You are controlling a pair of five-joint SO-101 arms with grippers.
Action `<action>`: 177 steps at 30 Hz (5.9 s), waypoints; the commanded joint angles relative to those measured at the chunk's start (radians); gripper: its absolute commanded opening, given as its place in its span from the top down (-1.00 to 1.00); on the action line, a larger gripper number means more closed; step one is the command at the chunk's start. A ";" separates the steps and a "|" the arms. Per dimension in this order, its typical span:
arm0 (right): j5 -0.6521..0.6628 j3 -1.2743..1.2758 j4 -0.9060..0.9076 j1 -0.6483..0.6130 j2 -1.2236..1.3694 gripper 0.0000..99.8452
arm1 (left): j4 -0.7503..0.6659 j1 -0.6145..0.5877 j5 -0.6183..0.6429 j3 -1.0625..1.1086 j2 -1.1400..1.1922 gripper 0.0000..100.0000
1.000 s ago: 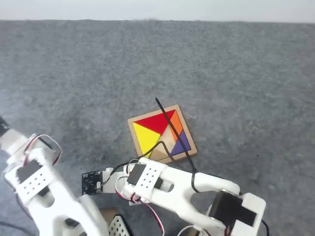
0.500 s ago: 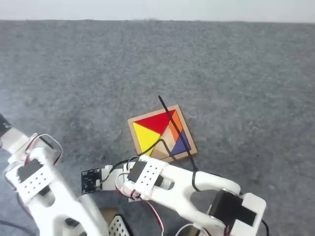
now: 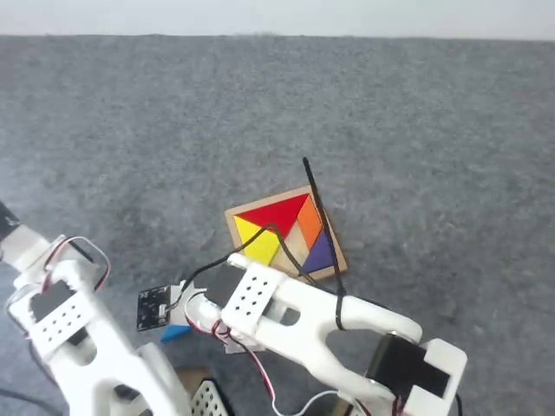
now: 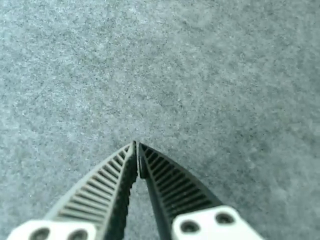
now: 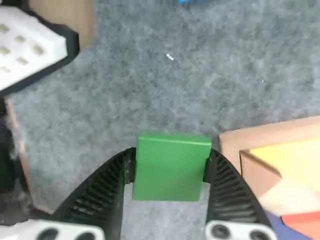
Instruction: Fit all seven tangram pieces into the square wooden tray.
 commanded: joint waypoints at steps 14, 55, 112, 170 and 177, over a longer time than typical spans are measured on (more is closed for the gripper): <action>-0.147 0.054 -0.081 0.456 -0.380 0.77 | -0.021 0.009 0.005 -0.067 0.002 0.97; -0.133 0.028 -0.306 0.498 -0.015 0.31 | -0.021 0.009 0.003 -0.065 0.002 0.97; -0.244 0.212 -0.522 0.731 -0.302 0.88 | 0.532 0.313 -0.918 -0.105 0.009 0.67; -0.482 -0.032 -0.400 1.072 -0.219 0.87 | 0.321 0.353 -1.175 0.064 0.009 0.52; -0.482 -0.032 -0.400 1.072 -0.219 0.87 | 0.071 0.350 -0.910 0.064 0.011 0.53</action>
